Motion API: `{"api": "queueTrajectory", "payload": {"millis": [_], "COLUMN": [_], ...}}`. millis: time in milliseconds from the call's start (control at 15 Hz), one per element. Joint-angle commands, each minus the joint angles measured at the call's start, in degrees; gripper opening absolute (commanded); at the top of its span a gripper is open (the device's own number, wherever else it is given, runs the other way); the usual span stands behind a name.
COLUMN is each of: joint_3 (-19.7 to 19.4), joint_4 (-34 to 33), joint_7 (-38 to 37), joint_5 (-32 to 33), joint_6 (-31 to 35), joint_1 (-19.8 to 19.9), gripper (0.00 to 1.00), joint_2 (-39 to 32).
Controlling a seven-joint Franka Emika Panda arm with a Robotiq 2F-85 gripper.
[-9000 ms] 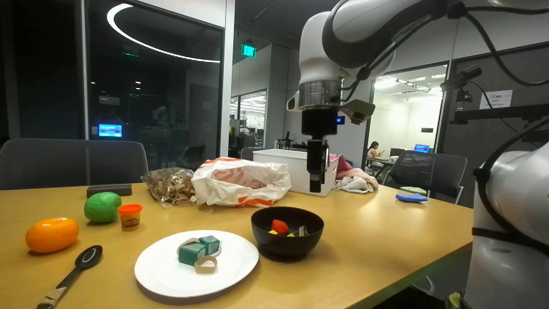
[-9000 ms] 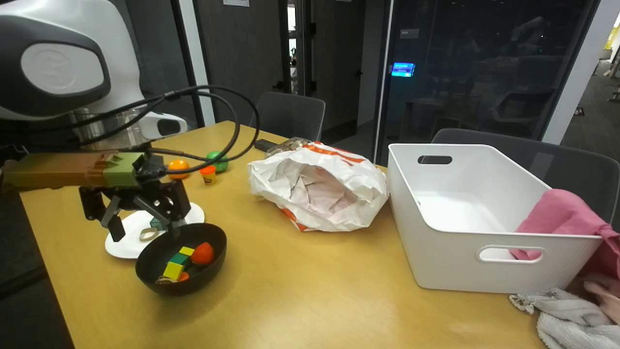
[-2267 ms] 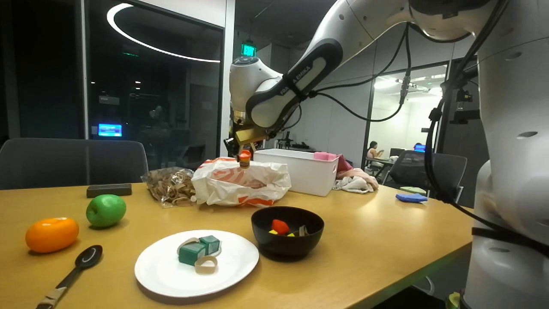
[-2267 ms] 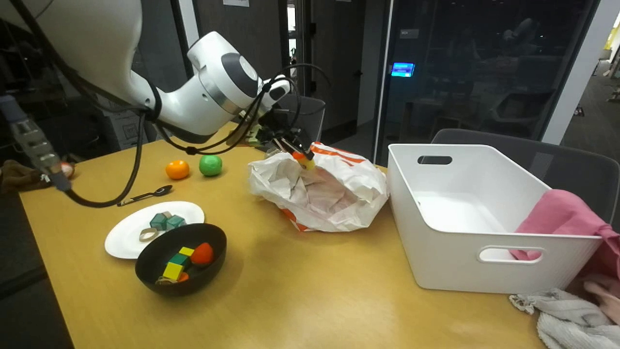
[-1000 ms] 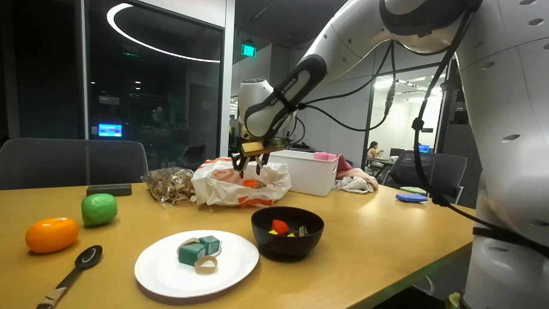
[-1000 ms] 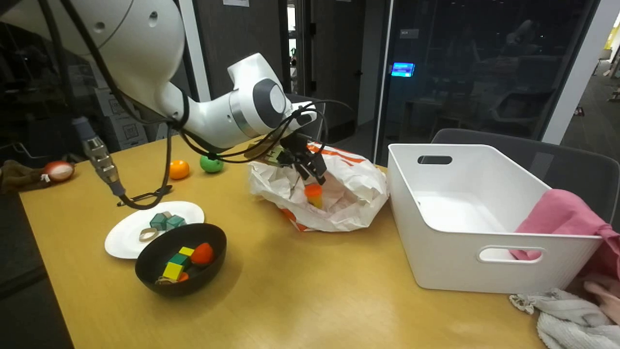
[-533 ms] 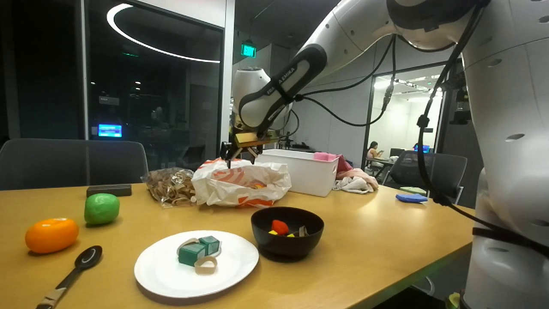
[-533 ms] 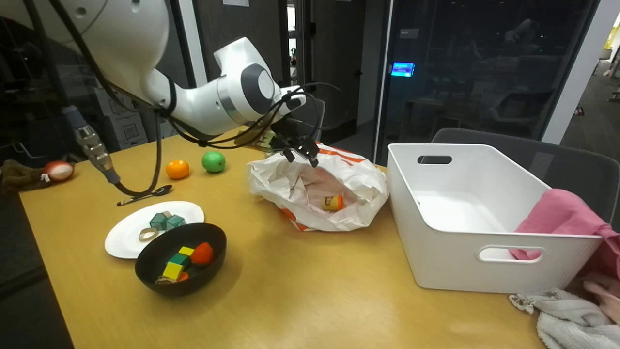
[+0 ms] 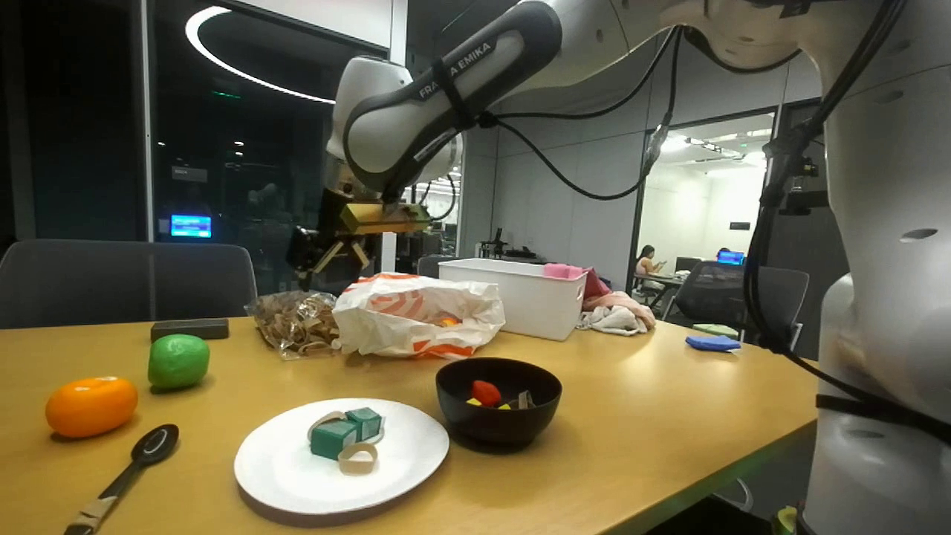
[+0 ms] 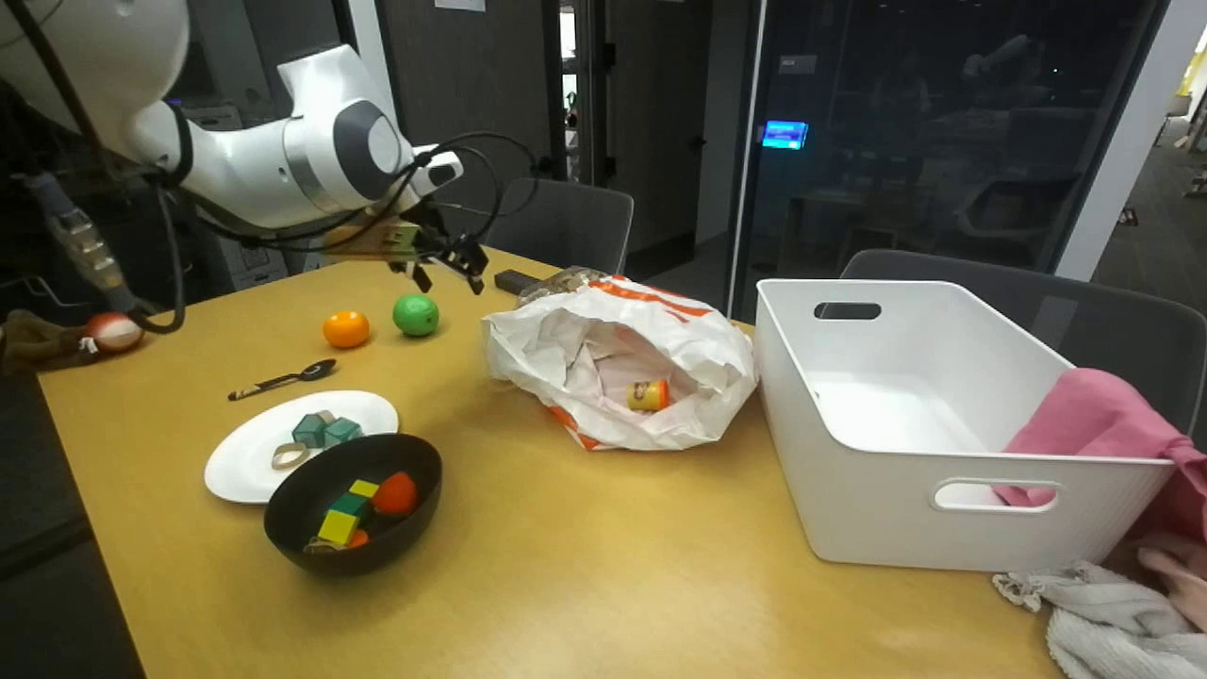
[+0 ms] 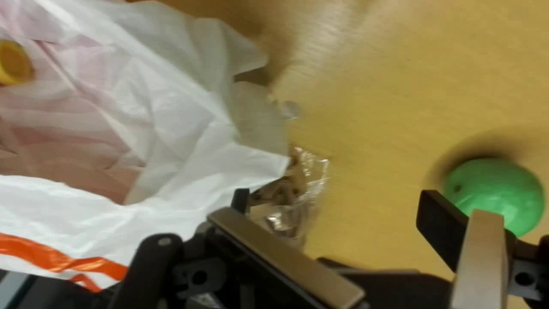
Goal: Shift some objects to the plastic
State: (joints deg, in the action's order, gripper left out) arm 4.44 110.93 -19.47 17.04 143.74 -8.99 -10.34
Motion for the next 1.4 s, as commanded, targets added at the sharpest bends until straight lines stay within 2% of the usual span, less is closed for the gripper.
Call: {"api": "queueTrajectory", "payload": {"millis": [0,467,600,933,1333], "joint_3": [2.77,4.56,5.4,5.72,5.99], "joint_4": [-3.49,-14.79,-18.49,-25.42,-28.96], "joint_7": [7.76,15.45,16.37,21.41,28.33], "joint_5": [-1.25,-1.49,-3.74,-4.82,-4.35], "joint_6": [-0.41,3.17,4.59,6.92,10.37], "joint_1": [-2.38,-6.28,-6.63,-7.4,-6.55], "gripper": [1.0,1.0,1.0,1.0,1.0], "joint_2": [-4.69,-19.03,-22.02,-27.57,-31.87]}}
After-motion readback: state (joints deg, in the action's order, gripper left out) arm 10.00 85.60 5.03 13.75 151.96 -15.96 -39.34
